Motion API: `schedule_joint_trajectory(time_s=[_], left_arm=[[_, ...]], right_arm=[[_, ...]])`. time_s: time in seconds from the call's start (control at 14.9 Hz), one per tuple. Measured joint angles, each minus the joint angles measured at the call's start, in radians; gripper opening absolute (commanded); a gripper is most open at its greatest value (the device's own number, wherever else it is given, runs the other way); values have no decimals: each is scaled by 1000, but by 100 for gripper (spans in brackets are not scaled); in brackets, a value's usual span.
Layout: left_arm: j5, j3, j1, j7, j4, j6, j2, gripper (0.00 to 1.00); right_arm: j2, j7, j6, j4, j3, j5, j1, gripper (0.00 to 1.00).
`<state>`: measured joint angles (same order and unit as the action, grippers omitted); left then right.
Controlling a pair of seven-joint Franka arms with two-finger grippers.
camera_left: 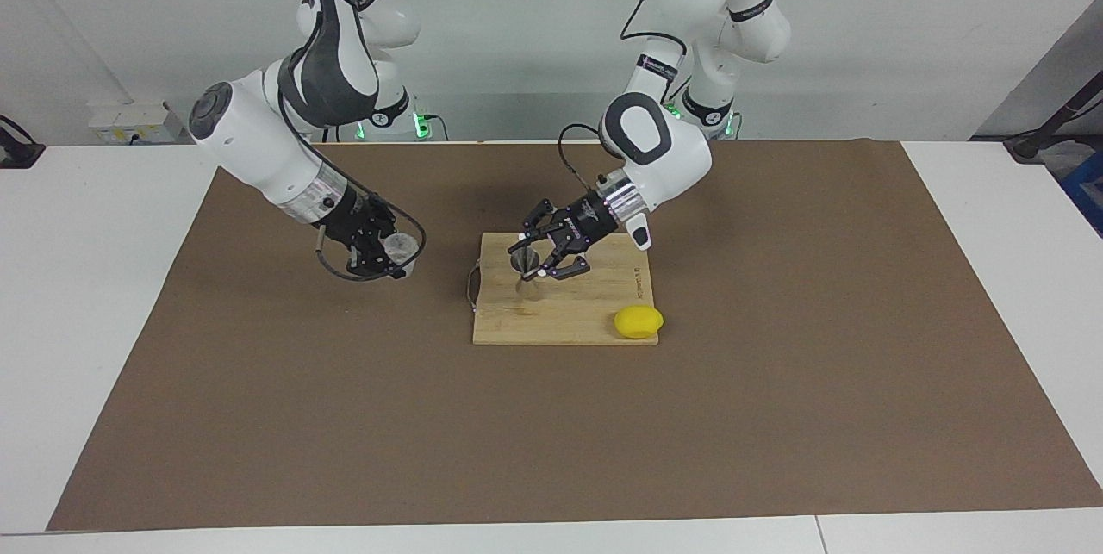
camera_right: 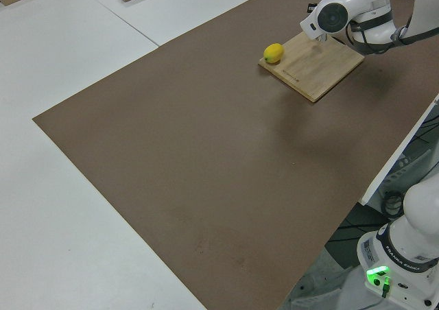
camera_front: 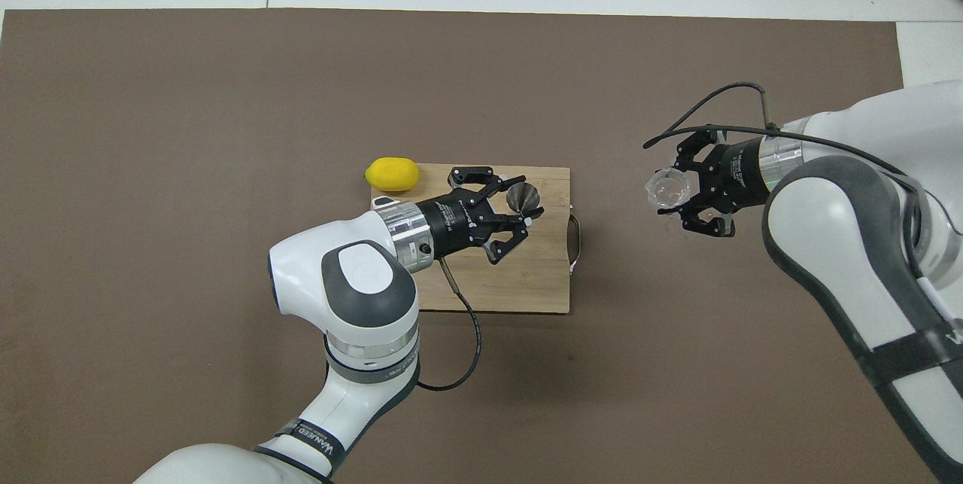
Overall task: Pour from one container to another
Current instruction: 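Carry the metal cup over the board while the right gripper lifts the glass, then lower the metal cup onto the board while the right gripper brings the glass closer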
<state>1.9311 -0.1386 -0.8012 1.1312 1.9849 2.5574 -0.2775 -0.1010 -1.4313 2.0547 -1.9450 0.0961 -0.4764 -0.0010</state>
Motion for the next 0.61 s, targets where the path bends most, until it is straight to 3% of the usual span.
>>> schedule_joint_trajectory(time_s=[0.61], left_arm=[[57, -16, 6, -31, 34, -24, -6, 0]], right_arm=[[0, -117, 11, 15, 1, 78, 78, 5]])
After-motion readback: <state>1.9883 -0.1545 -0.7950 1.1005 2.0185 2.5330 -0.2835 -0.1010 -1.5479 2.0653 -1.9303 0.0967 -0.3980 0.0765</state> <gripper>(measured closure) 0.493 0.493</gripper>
